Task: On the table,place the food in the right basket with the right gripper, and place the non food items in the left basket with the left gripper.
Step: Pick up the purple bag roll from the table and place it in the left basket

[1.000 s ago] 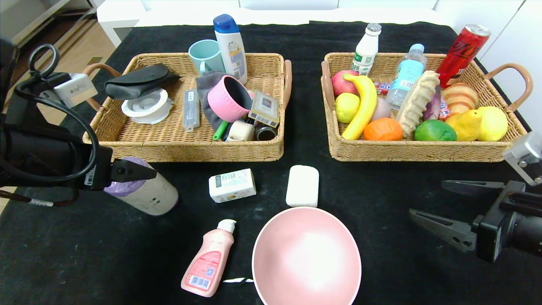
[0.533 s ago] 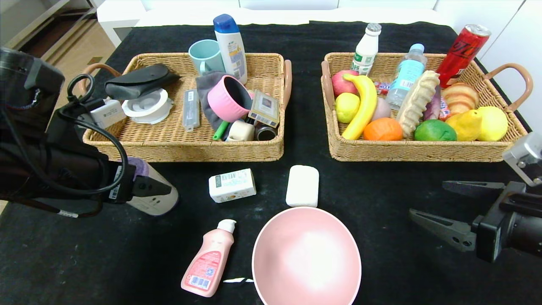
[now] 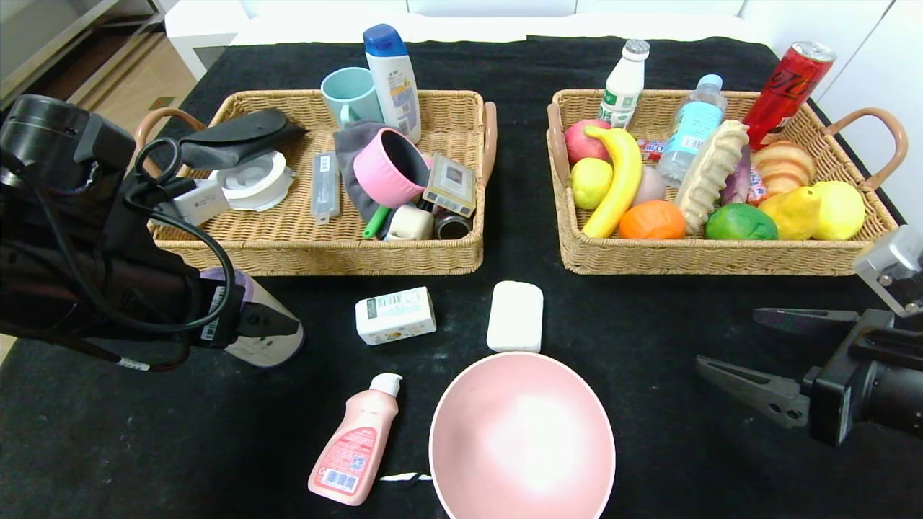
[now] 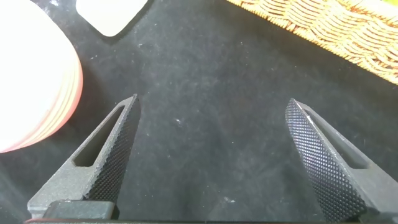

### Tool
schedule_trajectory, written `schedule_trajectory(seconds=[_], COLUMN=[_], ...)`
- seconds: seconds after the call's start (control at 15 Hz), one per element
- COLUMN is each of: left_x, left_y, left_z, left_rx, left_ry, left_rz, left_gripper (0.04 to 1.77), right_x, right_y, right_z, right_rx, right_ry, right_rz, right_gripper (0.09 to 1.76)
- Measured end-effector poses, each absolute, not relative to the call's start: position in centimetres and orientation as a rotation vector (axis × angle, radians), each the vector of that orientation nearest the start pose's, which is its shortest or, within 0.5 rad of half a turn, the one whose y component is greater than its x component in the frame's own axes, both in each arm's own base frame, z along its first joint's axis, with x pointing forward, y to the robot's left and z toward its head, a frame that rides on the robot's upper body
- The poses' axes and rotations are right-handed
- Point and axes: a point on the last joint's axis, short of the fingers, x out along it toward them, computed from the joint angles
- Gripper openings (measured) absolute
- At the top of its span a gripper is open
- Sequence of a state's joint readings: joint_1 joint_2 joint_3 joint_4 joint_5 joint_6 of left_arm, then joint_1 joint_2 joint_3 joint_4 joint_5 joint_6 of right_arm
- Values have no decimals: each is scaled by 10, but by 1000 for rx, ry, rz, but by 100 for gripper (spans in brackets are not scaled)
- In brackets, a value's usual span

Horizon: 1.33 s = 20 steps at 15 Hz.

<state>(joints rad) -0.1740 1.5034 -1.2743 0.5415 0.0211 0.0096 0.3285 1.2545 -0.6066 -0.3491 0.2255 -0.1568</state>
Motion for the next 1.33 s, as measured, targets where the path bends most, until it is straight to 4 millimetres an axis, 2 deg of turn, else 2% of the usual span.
schedule_trajectory(seconds=[0.2, 0.33, 1.33], left_x=[237, 236, 236], left_y=[-41, -41, -41], left_z=[260, 260, 256], left_rx=[84, 83, 83], left_ry=[771, 772, 788], left_rz=[-148, -151, -150], left_gripper=[115, 104, 98], right_x=[179, 179, 182], right_y=[63, 62, 64], right_z=[211, 211, 206], right_rx=[-165, -166, -181], right_ry=[255, 255, 274], right_rz=[557, 554, 560], right_gripper=[170, 170, 171])
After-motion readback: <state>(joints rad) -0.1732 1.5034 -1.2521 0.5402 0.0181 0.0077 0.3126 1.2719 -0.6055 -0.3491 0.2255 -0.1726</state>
